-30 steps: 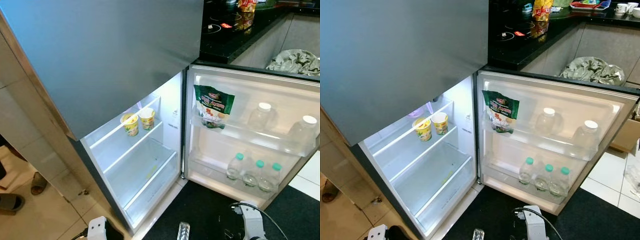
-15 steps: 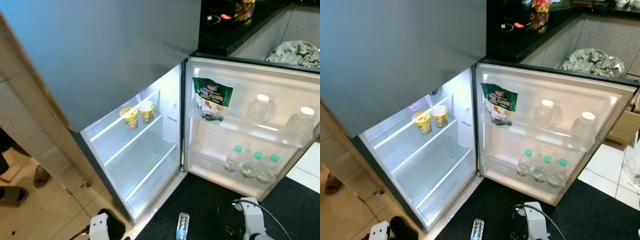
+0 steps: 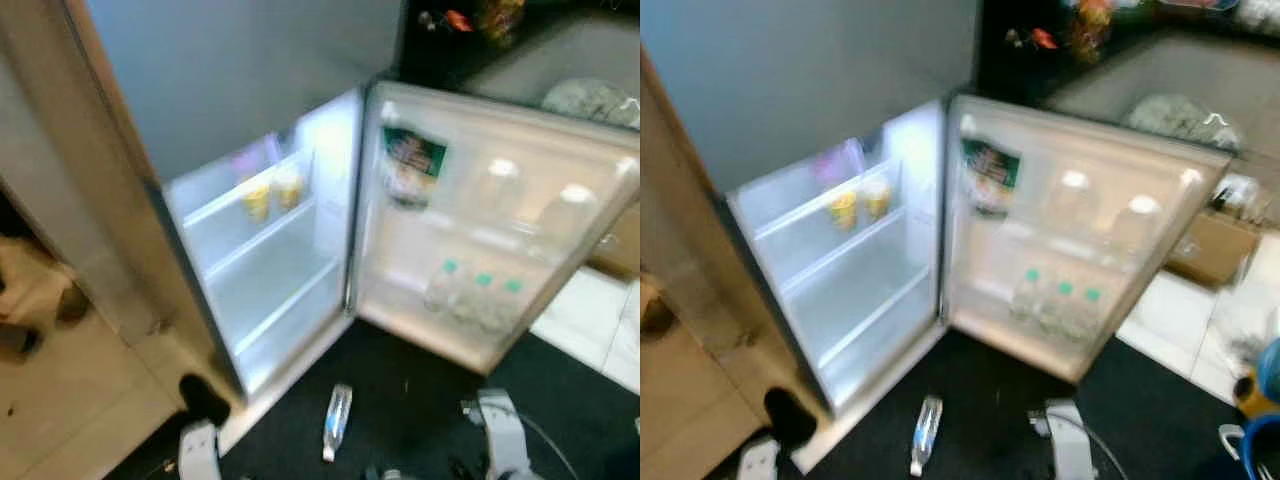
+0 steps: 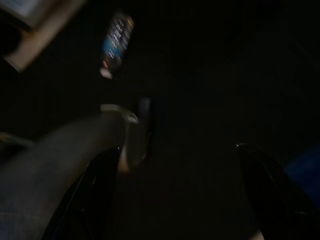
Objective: Restocking fridge
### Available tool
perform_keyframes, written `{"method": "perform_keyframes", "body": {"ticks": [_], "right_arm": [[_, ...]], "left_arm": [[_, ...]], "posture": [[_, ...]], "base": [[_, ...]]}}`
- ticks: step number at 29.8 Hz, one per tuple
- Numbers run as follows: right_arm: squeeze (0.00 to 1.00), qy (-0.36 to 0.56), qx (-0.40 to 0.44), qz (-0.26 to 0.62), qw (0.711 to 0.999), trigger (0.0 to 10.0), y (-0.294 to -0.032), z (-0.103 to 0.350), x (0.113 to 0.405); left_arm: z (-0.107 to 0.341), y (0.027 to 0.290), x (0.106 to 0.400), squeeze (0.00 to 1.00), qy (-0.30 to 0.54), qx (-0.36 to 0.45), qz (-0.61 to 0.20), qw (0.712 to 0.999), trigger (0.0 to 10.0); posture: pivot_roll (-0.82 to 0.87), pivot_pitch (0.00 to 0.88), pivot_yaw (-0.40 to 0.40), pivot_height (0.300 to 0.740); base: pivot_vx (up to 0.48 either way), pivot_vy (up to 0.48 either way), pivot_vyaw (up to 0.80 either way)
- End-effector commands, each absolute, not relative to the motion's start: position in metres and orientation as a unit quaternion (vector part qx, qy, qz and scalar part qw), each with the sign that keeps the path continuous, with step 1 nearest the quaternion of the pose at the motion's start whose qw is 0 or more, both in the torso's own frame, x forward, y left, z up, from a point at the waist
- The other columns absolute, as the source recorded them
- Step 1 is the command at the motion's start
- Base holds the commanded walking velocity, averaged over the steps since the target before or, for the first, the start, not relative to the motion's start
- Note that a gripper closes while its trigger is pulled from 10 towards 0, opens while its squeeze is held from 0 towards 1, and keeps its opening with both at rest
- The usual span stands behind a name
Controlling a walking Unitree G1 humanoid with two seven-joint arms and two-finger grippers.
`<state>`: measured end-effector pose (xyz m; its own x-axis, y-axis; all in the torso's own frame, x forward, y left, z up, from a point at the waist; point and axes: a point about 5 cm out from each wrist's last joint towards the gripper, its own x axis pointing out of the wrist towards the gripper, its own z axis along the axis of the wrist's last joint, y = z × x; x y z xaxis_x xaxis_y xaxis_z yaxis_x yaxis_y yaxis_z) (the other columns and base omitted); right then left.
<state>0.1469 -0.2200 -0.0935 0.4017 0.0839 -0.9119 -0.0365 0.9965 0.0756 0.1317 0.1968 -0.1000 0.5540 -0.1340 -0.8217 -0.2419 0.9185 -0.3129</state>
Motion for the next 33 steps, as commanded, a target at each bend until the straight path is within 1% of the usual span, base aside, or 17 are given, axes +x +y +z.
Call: {"method": "perform_keyframes", "body": {"ticks": [1,10,15,19,25,28,33], "right_arm": [[0.0,0.532,0.02,0.038,0.846,10.0,-0.2192,-0.0894,0.1577],[0.0,0.532,0.019,0.04,0.845,10.0,-0.2186,-0.0894,0.158],[0.0,0.535,0.02,0.041,0.844,10.0,-0.2174,-0.0905,0.1559],[0.0,0.534,0.022,0.041,0.844,10.0,-0.2173,-0.0904,0.1561],[0.0,0.534,0.023,0.041,0.844,10.0,-0.2174,-0.0902,0.1564],[0.0,0.533,0.024,0.041,0.845,10.0,-0.2171,-0.0903,0.1565],[0.0,0.534,0.023,0.043,0.844,10.0,-0.216,-0.0906,0.1561]], "left_arm": [[-0.1027,0.196,0.1245,0.0,0.482,-0.2,0.034,0.852,10.0],[-0.1036,0.1957,0.1216,0.0,0.483,-0.203,0.037,0.851,10.0],[-0.1024,0.1986,0.1224,0.0,0.474,-0.202,0.038,0.856,10.0],[-0.1023,0.1992,0.122,0.0,0.474,-0.207,0.034,0.855,10.0],[-0.1035,0.1999,0.1189,0.0,0.486,-0.193,0.032,0.852,10.0],[-0.1039,0.2008,0.1178,0.0,0.484,-0.192,0.046,0.853,10.0],[-0.1045,0.1994,0.1162,0.0,0.485,-0.197,0.043,0.851,10.0]], "posture": [[-0.03,0.0,0.0,0.74],[-0.02,0.0,0.0,0.74],[-0.02,0.0,0.0,0.74],[-0.02,0.0,-0.001,0.74],[-0.02,0.0,-0.001,0.74],[-0.02,0.0,-0.001,0.74],[-0.02,0.0,0.004,0.74]], "base": [[-0.48,0.0,0.0],[-0.318,0.0,0.0],[0.0,0.0,0.0],[0.0,0.0,0.0],[0.0,-0.409,0.0],[0.0,0.0,0.0],[0.0,0.0,0.0]]}}
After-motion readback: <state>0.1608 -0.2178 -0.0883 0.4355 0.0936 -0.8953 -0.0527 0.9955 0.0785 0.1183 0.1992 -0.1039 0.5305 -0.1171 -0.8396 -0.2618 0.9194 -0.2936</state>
